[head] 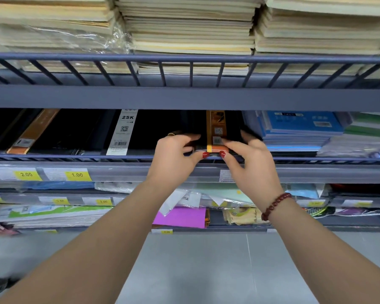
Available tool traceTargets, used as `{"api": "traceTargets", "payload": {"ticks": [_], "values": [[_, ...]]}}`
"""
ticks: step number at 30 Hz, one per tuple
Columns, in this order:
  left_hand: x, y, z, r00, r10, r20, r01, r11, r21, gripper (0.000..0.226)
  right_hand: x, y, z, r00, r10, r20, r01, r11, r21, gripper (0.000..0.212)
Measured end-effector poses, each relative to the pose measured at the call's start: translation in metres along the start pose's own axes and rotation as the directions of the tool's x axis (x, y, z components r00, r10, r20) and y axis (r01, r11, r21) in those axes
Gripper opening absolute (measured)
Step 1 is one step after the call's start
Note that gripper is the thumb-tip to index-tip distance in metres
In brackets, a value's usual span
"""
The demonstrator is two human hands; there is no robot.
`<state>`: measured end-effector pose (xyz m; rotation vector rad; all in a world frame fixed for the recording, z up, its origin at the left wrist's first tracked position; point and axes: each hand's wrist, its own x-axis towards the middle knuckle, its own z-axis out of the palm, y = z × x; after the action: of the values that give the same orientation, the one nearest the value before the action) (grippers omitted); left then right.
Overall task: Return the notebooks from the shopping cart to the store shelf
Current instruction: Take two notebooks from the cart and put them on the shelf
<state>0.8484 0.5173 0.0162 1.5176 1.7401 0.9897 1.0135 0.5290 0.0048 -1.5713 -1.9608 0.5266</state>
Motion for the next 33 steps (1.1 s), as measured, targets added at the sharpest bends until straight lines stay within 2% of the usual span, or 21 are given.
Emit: {"api": "traceTargets", "payload": {"ticks": [7, 11, 15, 18, 24, 29, 33], "values": [[-0.003, -0.003, 0.000, 0.999, 0.049, -0.012, -0.048, 0.997, 0.058, 0.042, -0.006, 0.000, 0.001, 0.999, -0.032, -0.005, 0.032, 0.997, -0.065, 0.030], [-0.011, 0.002, -0.008, 0.996, 0.085, 0.039, -0.091, 0.981, 0.169, 0.039, -0.005, -0.013, -0.016, 0.989, 0.017, 0.144, -0.001, 0.994, -0.108, 0.038], [-0.037, 0.011, -0.040, 0.993, 0.101, 0.066, -0.117, 0.943, 0.312, 0.037, -0.016, -0.036, -0.040, 0.977, -0.084, 0.196, 0.144, 0.938, -0.315, 0.045], [-0.073, 0.019, -0.074, 0.995, 0.044, 0.086, -0.078, 0.892, 0.446, 0.039, -0.031, -0.068, -0.053, 0.947, -0.155, 0.281, 0.248, 0.909, -0.334, 0.046], [-0.153, 0.030, -0.164, 0.997, -0.047, -0.066, 0.077, 0.787, 0.612, 0.042, -0.052, -0.155, -0.050, 0.825, -0.332, 0.457, 0.476, 0.845, -0.244, 0.055], [-0.236, 0.036, -0.256, 0.972, -0.053, -0.227, 0.202, 0.682, 0.703, 0.036, -0.075, -0.246, -0.032, 0.672, -0.492, 0.554, 0.660, 0.738, -0.145, 0.064], [-0.299, 0.036, -0.332, 0.926, -0.054, -0.374, 0.323, 0.628, 0.708, 0.035, -0.102, -0.323, -0.013, 0.551, -0.612, 0.568, 0.772, 0.632, -0.069, 0.060]]}}
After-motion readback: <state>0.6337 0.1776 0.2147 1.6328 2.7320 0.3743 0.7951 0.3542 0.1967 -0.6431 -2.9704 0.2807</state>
